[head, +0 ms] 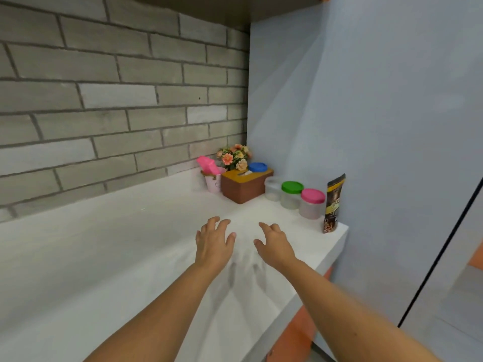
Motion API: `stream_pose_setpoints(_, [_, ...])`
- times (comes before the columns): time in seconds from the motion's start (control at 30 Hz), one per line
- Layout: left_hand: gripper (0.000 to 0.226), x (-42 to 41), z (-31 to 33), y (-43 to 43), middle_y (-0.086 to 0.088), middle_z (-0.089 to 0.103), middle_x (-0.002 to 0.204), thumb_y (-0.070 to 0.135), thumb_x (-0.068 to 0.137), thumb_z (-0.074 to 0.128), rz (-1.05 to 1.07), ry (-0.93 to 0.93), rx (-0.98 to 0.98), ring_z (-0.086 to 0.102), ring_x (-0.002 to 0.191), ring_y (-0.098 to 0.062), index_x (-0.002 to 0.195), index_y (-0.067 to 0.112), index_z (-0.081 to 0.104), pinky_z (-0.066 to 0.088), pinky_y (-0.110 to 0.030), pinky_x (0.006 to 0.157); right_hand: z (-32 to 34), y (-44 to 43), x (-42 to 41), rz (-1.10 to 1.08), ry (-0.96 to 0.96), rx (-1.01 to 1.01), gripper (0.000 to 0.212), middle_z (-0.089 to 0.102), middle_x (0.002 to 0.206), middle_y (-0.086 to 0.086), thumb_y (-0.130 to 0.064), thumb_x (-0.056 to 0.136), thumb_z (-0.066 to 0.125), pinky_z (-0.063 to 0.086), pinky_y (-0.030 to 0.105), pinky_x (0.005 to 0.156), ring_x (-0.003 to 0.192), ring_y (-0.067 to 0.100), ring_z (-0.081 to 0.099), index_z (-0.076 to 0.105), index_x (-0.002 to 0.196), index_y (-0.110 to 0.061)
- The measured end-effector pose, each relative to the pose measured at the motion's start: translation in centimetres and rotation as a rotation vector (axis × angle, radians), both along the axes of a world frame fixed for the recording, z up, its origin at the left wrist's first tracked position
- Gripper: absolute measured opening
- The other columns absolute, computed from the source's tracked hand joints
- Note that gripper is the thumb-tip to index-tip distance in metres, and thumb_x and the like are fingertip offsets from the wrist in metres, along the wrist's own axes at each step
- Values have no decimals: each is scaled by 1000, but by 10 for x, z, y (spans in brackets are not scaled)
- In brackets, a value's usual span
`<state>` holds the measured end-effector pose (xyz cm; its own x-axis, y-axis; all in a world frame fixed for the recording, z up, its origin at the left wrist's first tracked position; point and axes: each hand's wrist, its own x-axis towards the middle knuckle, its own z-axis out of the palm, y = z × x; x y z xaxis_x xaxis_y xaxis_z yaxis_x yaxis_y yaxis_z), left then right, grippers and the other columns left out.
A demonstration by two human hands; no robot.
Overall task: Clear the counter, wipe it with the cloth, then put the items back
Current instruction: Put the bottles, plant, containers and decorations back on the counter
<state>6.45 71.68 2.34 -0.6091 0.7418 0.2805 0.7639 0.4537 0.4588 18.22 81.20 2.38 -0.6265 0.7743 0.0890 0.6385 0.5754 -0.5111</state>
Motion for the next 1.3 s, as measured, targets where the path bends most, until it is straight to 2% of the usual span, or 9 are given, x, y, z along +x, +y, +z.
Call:
stream_pose_setpoints(0.23, [40, -10, 7, 59, -6, 35, 142, 30, 97, 43, -74, -57, 46, 38, 129, -23, 135, 17, 45, 31, -35, 106, 4, 50, -1, -109, 125, 31, 48, 38, 140, 9, -20, 96, 45, 40, 36, 101, 128, 27, 39, 35, 142, -14])
stream_pose_setpoints(0.43, [33, -12, 2, 116, -5, 54, 126, 27, 96, 46, -171, -246, 113, 56, 109, -22, 126, 15, 53, 44, -31, 92, 7, 104, -1, -228, 230, 33, 44, 44, 136, 12, -12, 93, 48, 41, 36, 100, 124, 29, 45, 43, 136, -9])
stream_pose_setpoints(0.57, [29, -6, -2, 148, -8, 63, 111, 27, 95, 48, -194, -324, 136, 59, 100, -22, 119, 14, 58, 44, -28, 85, 7, 123, 8, -424, 517, 157, 28, 54, 116, 12, -6, 90, 49, 42, 34, 86, 108, 28, 49, 55, 117, -3])
stream_pose_setpoints(0.63, [28, 4, -4, 162, -8, 64, 108, 27, 95, 49, -219, -361, 147, 58, 97, -22, 117, 13, 59, 43, -25, 81, 11, 137, 18, -520, 647, 263, 22, 54, 107, 15, -5, 88, 51, 40, 35, 86, 102, 29, 47, 56, 109, -1])
stream_pose_setpoints(0.7, [26, 17, -4, 177, -8, 64, 105, 27, 95, 49, -239, -395, 169, 57, 92, -20, 114, 12, 60, 41, -23, 78, 18, 157, 29, -573, 749, 297, 23, 53, 106, 16, -6, 88, 50, 34, 29, 87, 101, 30, 47, 57, 110, -2])
stream_pose_setpoints(0.77, [25, 31, -2, 194, -7, 64, 102, 27, 94, 51, -259, -433, 196, 55, 87, -17, 110, 12, 62, 42, -24, 77, 25, 179, 42, -616, 819, 284, 26, 52, 110, 16, -9, 90, 47, 34, 30, 91, 105, 31, 47, 55, 115, -3])
stream_pose_setpoints(0.87, [24, 56, 3, 219, -6, 65, 101, 28, 92, 55, -310, -467, 224, 59, 90, -19, 106, 11, 65, 44, -25, 77, 28, 206, 60, -656, 819, 173, 34, 48, 124, 12, -14, 96, 40, 38, 39, 99, 116, 26, 44, 49, 128, -7])
stream_pose_setpoints(1.13, [36, 111, 10, 277, -4, 63, 111, 38, 88, 59, -380, -413, 220, 58, 103, -21, 114, 13, 62, 49, -34, 86, 13, 250, 86, -551, 762, 72, 38, 43, 134, 10, -19, 100, 33, 38, 34, 97, 124, 24, 43, 42, 136, -12])
stream_pose_setpoints(1.3, [27, 124, 6, 290, -7, 68, 101, 30, 92, 55, -273, -407, 284, 62, 92, -23, 106, 9, 66, 52, -32, 76, 7, 266, 94, -506, 770, 47, 37, 43, 132, 9, -22, 100, 32, 42, 38, 98, 120, 24, 46, 43, 135, -14])
